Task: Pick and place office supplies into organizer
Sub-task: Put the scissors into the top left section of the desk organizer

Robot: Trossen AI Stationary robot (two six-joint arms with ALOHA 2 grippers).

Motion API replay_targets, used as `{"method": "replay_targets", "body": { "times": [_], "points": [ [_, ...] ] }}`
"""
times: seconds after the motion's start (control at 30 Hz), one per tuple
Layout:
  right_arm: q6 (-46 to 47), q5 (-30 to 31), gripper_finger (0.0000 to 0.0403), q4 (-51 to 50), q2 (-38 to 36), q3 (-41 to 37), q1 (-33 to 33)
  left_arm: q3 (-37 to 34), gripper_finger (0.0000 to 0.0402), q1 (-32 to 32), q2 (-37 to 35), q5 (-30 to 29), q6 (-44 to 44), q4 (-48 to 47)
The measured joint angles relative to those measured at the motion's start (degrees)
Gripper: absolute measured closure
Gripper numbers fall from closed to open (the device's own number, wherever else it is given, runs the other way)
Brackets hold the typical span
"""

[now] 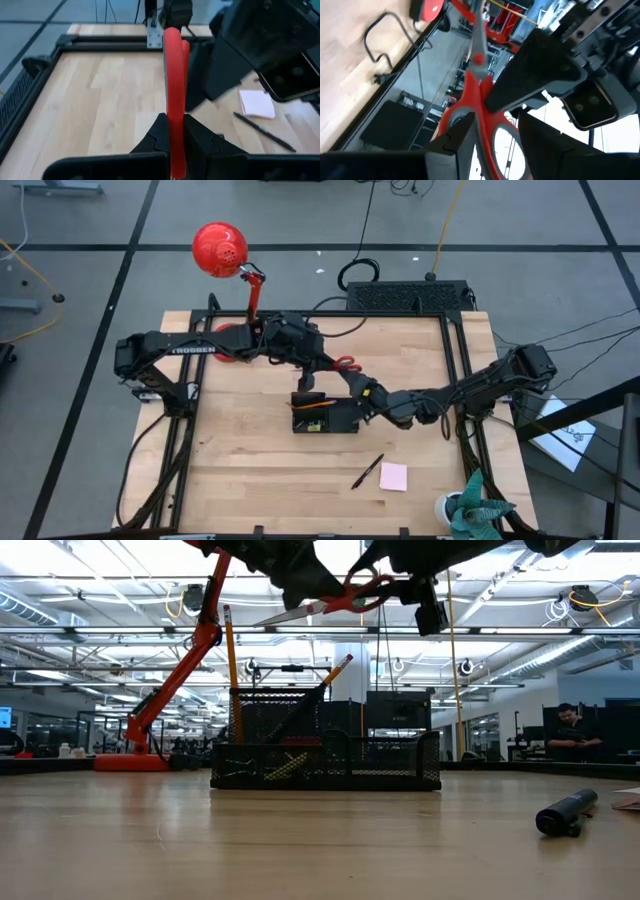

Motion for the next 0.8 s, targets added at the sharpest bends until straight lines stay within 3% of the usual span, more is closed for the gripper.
{"method": "replay_targets", "body": {
  "times": [0.57, 0.8],
  "points": [
    [10.52, 1.85, 0.0249, -0.12, -0.02, 0.02, 4.98, -0.02, 0.0383, -1.3, 0.06, -3.76, 3.64, 8.36],
    [16.31, 6.67, 0.025, 0.54, -0.02, -0.05, 8.81, -0.04, 0.0383, -1.25, -1.95, -4.92, 8.47, 9.75]
  ]
}}
